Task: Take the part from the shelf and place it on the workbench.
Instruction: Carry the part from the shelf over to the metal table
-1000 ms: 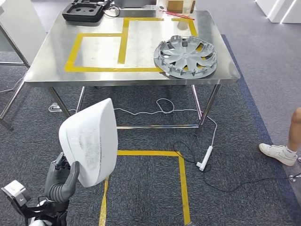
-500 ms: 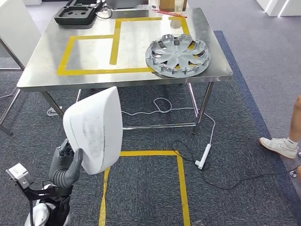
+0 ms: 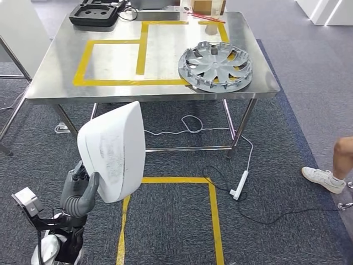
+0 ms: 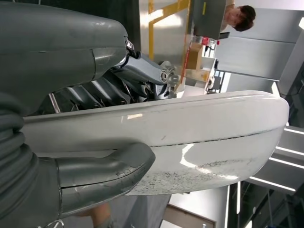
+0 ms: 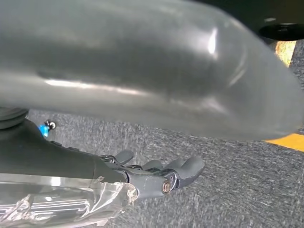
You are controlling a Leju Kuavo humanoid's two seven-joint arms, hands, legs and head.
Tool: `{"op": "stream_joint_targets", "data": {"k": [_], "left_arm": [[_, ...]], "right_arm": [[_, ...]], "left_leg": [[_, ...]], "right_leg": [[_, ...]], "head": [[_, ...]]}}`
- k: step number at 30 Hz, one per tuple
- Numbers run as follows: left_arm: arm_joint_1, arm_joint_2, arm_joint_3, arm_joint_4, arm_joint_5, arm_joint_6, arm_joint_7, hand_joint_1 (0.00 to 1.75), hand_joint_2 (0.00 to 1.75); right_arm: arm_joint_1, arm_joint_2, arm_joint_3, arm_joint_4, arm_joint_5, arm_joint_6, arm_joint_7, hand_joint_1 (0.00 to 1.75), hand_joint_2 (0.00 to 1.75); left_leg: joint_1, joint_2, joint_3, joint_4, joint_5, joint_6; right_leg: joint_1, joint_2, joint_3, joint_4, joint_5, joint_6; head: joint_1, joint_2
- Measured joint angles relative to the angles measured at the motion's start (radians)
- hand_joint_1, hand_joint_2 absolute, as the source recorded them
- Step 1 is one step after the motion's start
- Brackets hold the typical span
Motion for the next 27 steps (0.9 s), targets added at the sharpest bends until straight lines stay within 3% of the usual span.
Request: {"op": "stream_joint_targets", "data": {"k": [2,3,6,7,9,11,12,13,14,16,17,19,22,24,26,27], "left_arm": [[0.005,0.001,0.001,0.0,-0.002,0.003,0.0,1.75,1.75],[0.01,0.001,0.001,-0.001,-0.003,0.005,0.0,1.75,1.75],[0.034,0.004,0.002,-0.01,-0.008,0.013,-0.003,1.75,1.75],[0.04,0.006,0.002,-0.016,-0.01,0.015,-0.004,1.75,1.75],[0.05,0.01,0.002,-0.024,-0.012,0.019,-0.005,1.75,1.75],[0.059,0.013,0.002,-0.028,-0.013,0.022,-0.005,1.75,1.75],[0.064,0.014,0.002,-0.028,-0.013,0.024,-0.005,1.75,1.75],[0.068,0.015,0.002,-0.029,-0.013,0.027,-0.006,1.75,1.75],[0.072,0.017,0.002,-0.031,-0.015,0.03,-0.007,1.75,1.75],[0.082,0.019,0.003,-0.038,-0.019,0.038,-0.011,1.75,1.75],[0.087,0.019,0.003,-0.044,-0.022,0.043,-0.014,1.75,1.75],[0.101,0.02,0.004,-0.06,-0.028,0.057,-0.021,1.75,1.75],[0.14,0.021,0.011,-0.092,-0.045,0.087,-0.03,1.75,1.75],[0.169,0.02,0.015,-0.119,-0.06,0.103,-0.035,1.75,1.75],[0.196,0.019,0.02,-0.143,-0.072,0.115,-0.037,1.75,1.75],[0.207,0.019,0.022,-0.152,-0.074,0.118,-0.037,1.75,1.75]], "right_arm": [[0.0,0.0,0.0,0.0,0.014,0.008,0.003,0.0,0.0],[0.0,0.0,0.001,0.0,0.02,0.01,0.005,0.0,0.0],[0.001,0.0,0.006,0.0,0.037,0.014,0.009,0.0,0.0],[-0.001,-0.001,0.007,0.0,0.041,0.015,0.01,0.0,0.0],[-0.003,-0.001,0.01,0.0,0.047,0.016,0.01,0.0,0.0],[-0.003,-0.002,0.012,0.0,0.05,0.018,0.011,0.0,0.0],[-0.003,-0.002,0.013,0.0,0.052,0.018,0.011,0.0,0.0],[-0.003,-0.003,0.014,0.0,0.055,0.019,0.011,0.0,0.0],[-0.004,-0.004,0.015,0.0,0.057,0.019,0.011,0.0,0.0],[-0.006,-0.005,0.018,0.0,0.063,0.019,0.01,0.0,0.0],[-0.007,-0.005,0.021,0.0,0.066,0.019,0.008,0.0,0.0],[-0.008,-0.007,0.029,0.0,0.078,0.019,0.006,0.0,0.0],[-0.006,-0.008,0.05,0.0,0.116,0.02,0.008,0.0,0.0],[-0.007,-0.009,0.07,0.0,0.148,0.019,0.012,0.0,0.0],[-0.005,-0.009,0.094,0.0,0.171,0.015,0.011,0.0,0.0],[-0.003,-0.009,0.103,0.0,0.176,0.013,0.008,0.0,0.0]], "left_leg": [[-0.001,-0.008,0.0,0.001,-0.002,-0.01],[-0.001,-0.013,-0.001,0.0,-0.001,-0.016],[0.003,-0.023,-0.002,-0.004,0.0,-0.036],[0.003,-0.02,-0.01,0.011,-0.012,-0.041],[0.002,-0.005,-0.056,0.102,-0.063,-0.048],[0.001,0.003,-0.126,0.232,-0.117,-0.051],[0.001,0.004,-0.147,0.269,-0.121,-0.052],[0.001,0.004,-0.151,0.271,-0.105,-0.052],[0.001,0.005,-0.133,0.234,-0.072,-0.05],[0.0,0.01,-0.065,0.1,-0.002,-0.045],[-0.001,0.012,-0.035,0.043,0.013,-0.04],[-0.003,0.014,-0.011,-0.01,0.011,-0.028],[0.0,0.01,0.001,-0.016,0.005,-0.008],[0.001,0.01,0.011,-0.017,0.001,0.0],[-0.001,0.01,0.017,-0.016,-0.005,0.004],[-0.001,0.008,0.021,-0.016,-0.009,0.004]], "right_leg": [[-0.002,0.025,0.061,-0.114,0.033,-0.004],[-0.002,0.034,0.074,-0.135,0.033,-0.006],[0.001,0.02,0.081,-0.143,0.031,-0.023],[0.0,0.013,0.084,-0.148,0.032,-0.031],[-0.001,-0.004,0.087,-0.153,0.032,-0.042],[0.001,-0.018,0.088,-0.154,0.029,-0.048],[0.002,-0.022,0.088,-0.154,0.028,-0.049],[0.003,-0.025,0.09,-0.153,0.026,-0.048],[0.003,-0.027,0.092,-0.153,0.025,-0.047],[0.005,-0.028,0.098,-0.152,0.021,-0.041],[0.007,-0.027,0.1,-0.151,0.018,-0.036],[0.01,-0.026,0.104,-0.151,0.018,-0.023],[0.007,-0.026,0.098,-0.126,0.01,-0.005],[0.005,-0.026,0.052,-0.038,-0.034,0.003],[0.005,-0.025,-0.019,0.091,-0.088,0.007],[0.005,-0.025,-0.044,0.131,-0.098,0.007]], "head": [[-0.001,0.0],[-0.001,0.0],[-0.002,0.0],[-0.005,0.0],[-0.011,0.0],[-0.014,0.0],[-0.013,0.0],[-0.014,0.0],[-0.014,0.0],[-0.014,0.0],[-0.015,0.0],[-0.017,0.0],[-0.017,0.0],[-0.012,0.0],[-0.008,0.0],[-0.008,0.0]]}}
